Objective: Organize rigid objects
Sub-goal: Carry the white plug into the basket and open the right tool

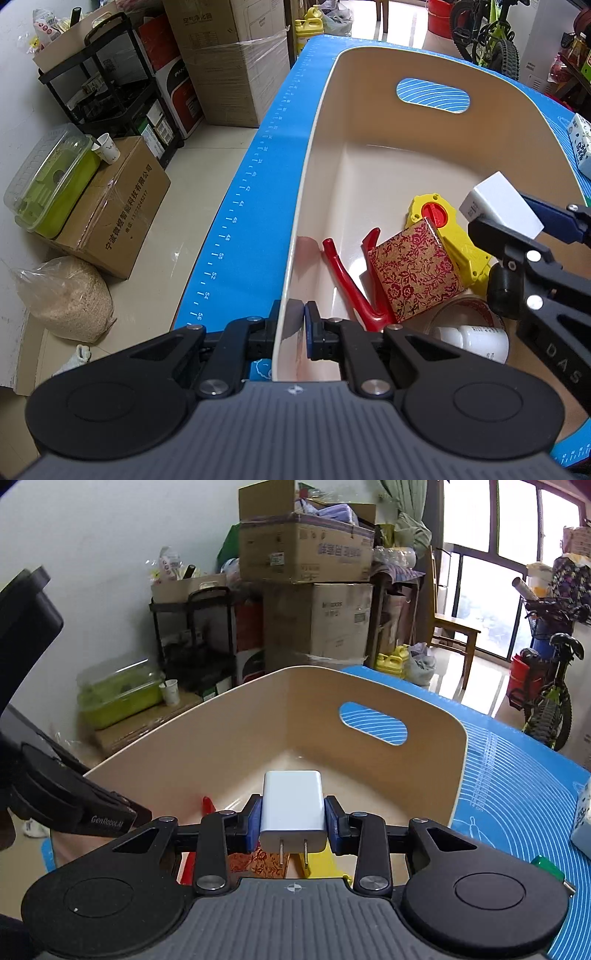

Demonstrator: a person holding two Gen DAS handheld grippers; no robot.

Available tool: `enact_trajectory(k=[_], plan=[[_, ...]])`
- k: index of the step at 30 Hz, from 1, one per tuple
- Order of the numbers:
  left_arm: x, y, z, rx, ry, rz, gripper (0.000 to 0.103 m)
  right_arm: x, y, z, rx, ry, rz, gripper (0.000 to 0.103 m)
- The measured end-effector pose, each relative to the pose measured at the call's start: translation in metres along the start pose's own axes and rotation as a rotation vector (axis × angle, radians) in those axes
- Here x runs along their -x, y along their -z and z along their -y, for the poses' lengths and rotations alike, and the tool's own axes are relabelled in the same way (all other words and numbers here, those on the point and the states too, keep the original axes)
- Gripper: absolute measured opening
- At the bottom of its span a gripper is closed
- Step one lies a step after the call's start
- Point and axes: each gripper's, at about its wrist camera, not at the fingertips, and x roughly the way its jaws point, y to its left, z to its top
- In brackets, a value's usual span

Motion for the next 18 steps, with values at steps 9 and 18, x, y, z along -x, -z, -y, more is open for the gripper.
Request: enact_trajectory(k=[9,18], plan=[[0.001,0.0,0.003,-0.004,-0.004,0.004,0.013,-0.006,0.005,0.005,-0.033,-0.034,-0.059,0.049],[0.001,0.0,0.002,-0.005,-0.004,0.002,0.013,0.016,-0.002,0.038,-0.118,-0.009,0.044,0.052]])
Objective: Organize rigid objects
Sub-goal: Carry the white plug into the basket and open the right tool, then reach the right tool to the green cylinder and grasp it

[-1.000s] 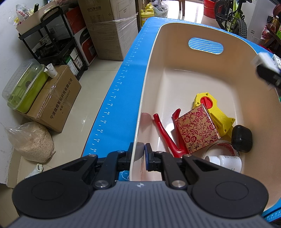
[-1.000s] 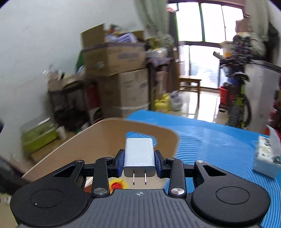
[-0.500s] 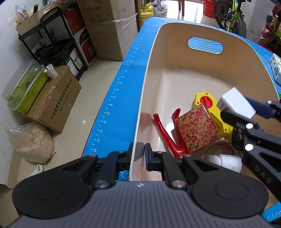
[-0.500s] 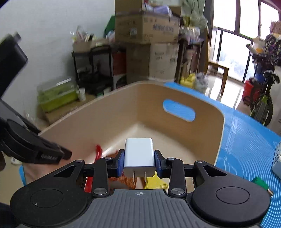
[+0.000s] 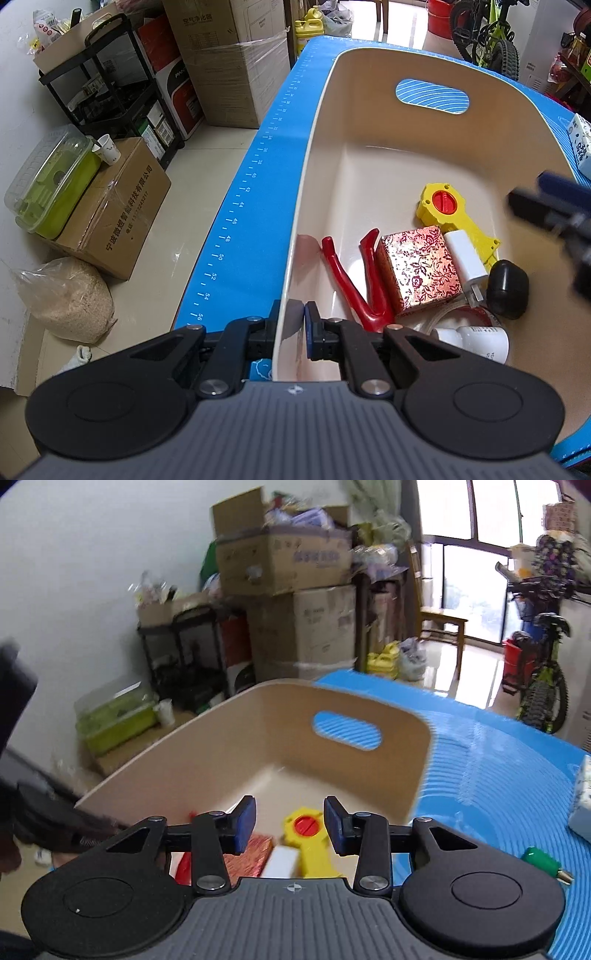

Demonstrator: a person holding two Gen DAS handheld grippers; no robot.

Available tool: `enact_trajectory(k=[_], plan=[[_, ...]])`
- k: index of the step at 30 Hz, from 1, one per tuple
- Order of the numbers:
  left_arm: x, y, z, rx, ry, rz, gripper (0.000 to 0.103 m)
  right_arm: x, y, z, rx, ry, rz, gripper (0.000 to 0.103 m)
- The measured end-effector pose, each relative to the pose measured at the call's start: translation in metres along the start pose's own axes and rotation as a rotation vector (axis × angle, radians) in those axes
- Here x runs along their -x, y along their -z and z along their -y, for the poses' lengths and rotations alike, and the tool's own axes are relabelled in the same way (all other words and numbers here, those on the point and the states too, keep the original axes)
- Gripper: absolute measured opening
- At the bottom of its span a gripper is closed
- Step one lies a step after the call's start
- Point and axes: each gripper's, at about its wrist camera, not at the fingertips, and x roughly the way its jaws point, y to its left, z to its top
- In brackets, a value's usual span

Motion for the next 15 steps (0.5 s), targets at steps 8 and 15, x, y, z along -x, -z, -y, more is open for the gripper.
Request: enact_trajectory(k=[8,15], plan=[[-0.001,0.0,0.0,-0.004,-0.001,-0.002,0.013,0.011,-0.003,0.068,-0.102,0.119,0.065,0.052],[-0.002,0.0,0.002,-0.013,-0.004,-0.005,0.013,-0.001,0.019,0.132,-0.107,0.267,-0.011,0.053]])
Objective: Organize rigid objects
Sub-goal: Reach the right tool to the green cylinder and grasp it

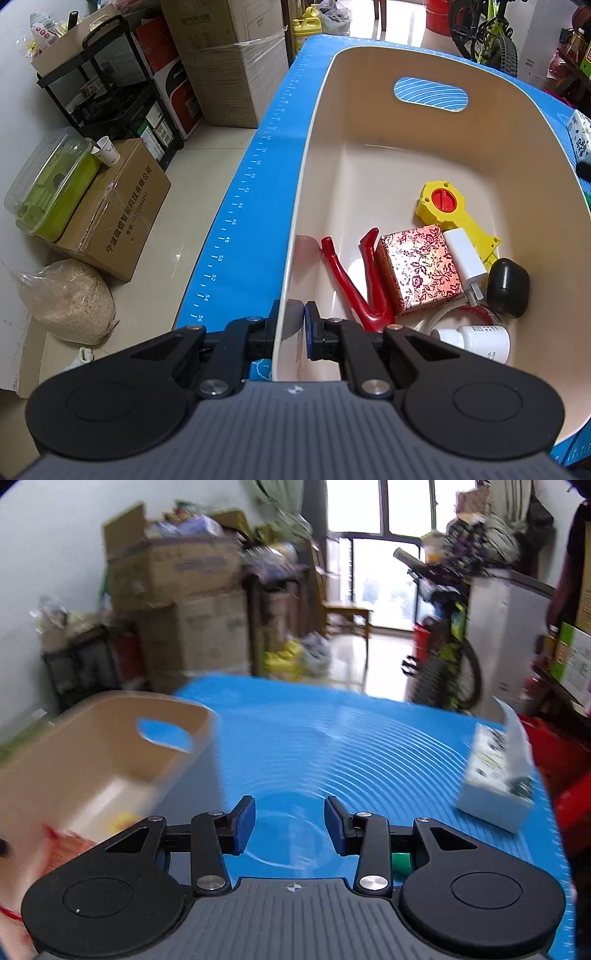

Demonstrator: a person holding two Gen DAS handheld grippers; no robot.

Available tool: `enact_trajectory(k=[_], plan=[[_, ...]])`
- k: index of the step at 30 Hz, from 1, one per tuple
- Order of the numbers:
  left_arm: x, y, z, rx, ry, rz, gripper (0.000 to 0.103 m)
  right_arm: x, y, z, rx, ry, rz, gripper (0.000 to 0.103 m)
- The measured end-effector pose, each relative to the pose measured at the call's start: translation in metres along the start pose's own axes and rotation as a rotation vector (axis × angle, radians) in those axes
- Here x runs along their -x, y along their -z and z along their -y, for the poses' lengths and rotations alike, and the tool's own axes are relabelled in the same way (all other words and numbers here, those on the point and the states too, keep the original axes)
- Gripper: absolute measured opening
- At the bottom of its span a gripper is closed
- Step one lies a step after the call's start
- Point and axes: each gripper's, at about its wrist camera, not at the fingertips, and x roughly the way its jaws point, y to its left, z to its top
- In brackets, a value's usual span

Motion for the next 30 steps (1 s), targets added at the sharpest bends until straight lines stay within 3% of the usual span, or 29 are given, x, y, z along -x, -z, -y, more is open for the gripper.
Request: enact_trajectory(k=[9,19,21,23,25,30], plan=[[-0.001,0.0,0.001,-0.005,0.002,-0.003,0.013,-0.045,0.03,0.059,0.091,0.162,-0.099,0.053],[-0.002,0.0,0.002,-0.011,-0.006,-0.005,0.013,-0.067,0.028,0.064,0.191,0.093,-0.203,0.053],[-0.002,-0.001,0.003,-0.011,-0.007,-0.005,0.013,-0.066,0.029,0.063,0.16,0.092,-0.197,0.045],[-0.002,-0.001,0.002,-0.01,-0.008,-0.004,0.013,-0.064,0.032,0.062,0.14,0.102,-0.189,0.045],[-0.002,0.0,0.002,-0.011,-0.008,-0.004,0.014,-0.063,0.035,0.059,0.146,0.118,-0.187,0.034],[0.0,-0.001,0.001,-0.006,-0.003,-0.006,0.014,-0.06,0.039,0.051,0.174,0.13,-0.177,0.033]])
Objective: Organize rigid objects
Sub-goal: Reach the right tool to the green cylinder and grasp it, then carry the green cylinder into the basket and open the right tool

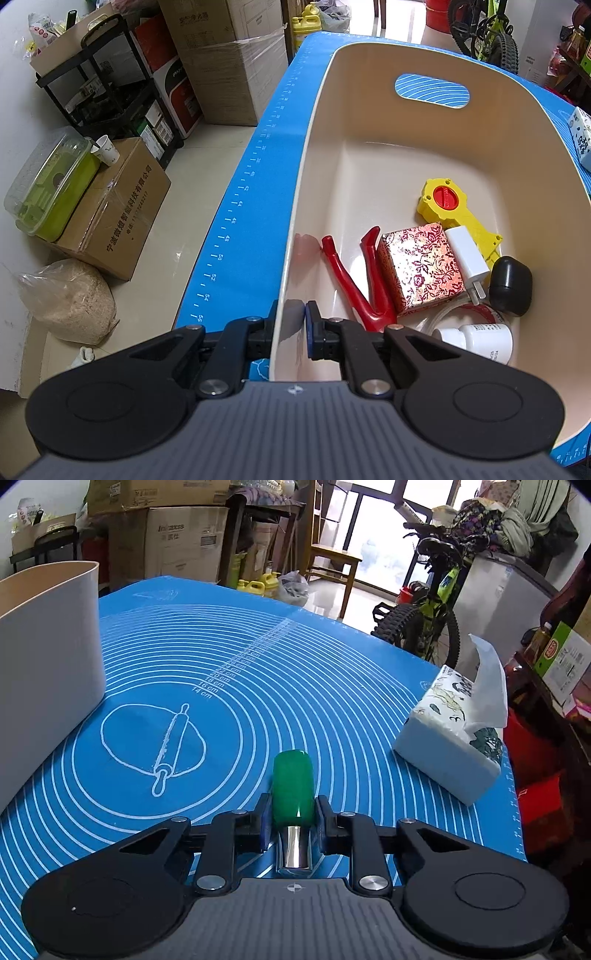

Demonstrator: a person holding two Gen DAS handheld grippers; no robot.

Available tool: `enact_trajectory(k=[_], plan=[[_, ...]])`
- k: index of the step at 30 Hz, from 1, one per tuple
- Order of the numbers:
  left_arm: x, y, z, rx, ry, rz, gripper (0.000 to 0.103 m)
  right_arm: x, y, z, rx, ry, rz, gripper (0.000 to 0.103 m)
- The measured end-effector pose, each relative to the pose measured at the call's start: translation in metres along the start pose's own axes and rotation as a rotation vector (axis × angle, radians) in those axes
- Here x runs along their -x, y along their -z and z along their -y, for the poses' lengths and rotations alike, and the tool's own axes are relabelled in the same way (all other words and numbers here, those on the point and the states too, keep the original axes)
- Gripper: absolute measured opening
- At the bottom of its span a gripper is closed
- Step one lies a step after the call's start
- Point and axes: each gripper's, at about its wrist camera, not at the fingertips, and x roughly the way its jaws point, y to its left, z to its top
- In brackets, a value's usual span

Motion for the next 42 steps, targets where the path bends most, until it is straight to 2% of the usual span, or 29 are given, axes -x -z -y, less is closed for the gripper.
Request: enact_trajectory(k=[10,18,27,33,37,42], plan=[[-0.001,0.001,-0.002,0.004,0.006,-0.001,0.014,0.021,0.002,-0.02,-0.008,0.024,0.026,0.033],[-0.002,0.0,-0.002,0.01,0.004,0.002,0.014,0.066,-0.01,-0.034,-0.023,0.024,0.091,0.033],[-0.003,0.001,-0.002,0.015,0.002,0.005,0.014,0.124,-0.037,-0.07,-0.005,-0.045,0.217,0.033],[-0.003,0.001,-0.002,0.014,0.003,0.004,0.014,0.153,-0.05,-0.11,0.044,-0.127,0.305,0.033],[-0.002,0.001,-0.002,0.013,0.001,0.006,0.014,0.158,-0.056,-0.137,0.058,-0.173,0.307,0.033],[-0.002,0.0,-0.001,0.011,0.006,0.007,0.014,0.148,-0.056,-0.169,0.065,-0.218,0.256,0.033]])
